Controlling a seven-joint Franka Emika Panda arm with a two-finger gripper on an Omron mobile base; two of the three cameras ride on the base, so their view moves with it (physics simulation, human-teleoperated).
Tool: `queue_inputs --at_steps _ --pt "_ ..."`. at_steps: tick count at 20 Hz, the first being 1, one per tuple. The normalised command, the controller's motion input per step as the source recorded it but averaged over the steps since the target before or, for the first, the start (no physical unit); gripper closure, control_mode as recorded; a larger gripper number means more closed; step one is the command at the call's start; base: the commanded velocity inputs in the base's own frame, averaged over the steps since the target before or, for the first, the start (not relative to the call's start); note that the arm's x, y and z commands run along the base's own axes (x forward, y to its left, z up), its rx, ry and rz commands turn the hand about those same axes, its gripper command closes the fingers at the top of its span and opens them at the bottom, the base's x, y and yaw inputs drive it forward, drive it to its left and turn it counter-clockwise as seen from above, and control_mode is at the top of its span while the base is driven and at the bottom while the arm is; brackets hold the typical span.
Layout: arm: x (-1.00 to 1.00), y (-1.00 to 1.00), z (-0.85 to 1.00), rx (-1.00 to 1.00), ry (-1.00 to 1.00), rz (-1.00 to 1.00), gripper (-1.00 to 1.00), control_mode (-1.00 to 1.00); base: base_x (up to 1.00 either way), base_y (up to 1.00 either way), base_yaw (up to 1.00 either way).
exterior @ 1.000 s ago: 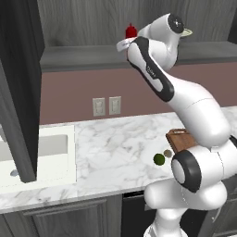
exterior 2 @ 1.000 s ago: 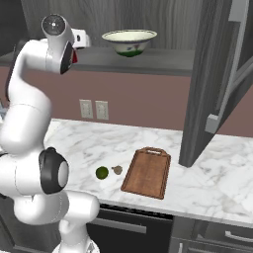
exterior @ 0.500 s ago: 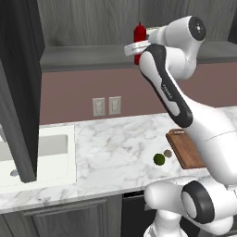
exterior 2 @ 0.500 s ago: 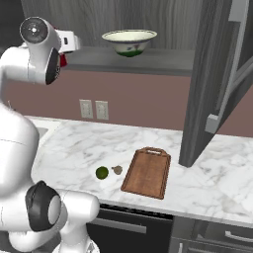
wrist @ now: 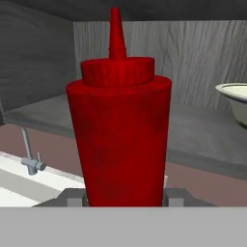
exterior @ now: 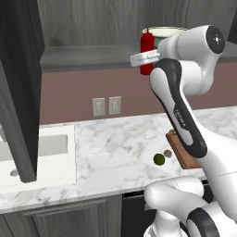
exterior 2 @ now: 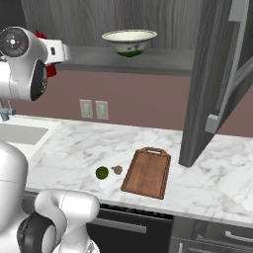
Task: Open the cabinet. Place the bowl and condiment on the counter. Then place the lime and garlic on the cutting board.
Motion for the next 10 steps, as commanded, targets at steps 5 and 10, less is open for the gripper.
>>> queue_inputs --at_steps 5,10 --pt "-0.09 0.0 -0.24 0.0 0.11 0.0 1.0 -1.0 0.0 0.0 0.0" --pt "0.0 0.0 -0.24 0.0 0.13 0.0 1.0 -1.0 0.0 0.0 0.0"
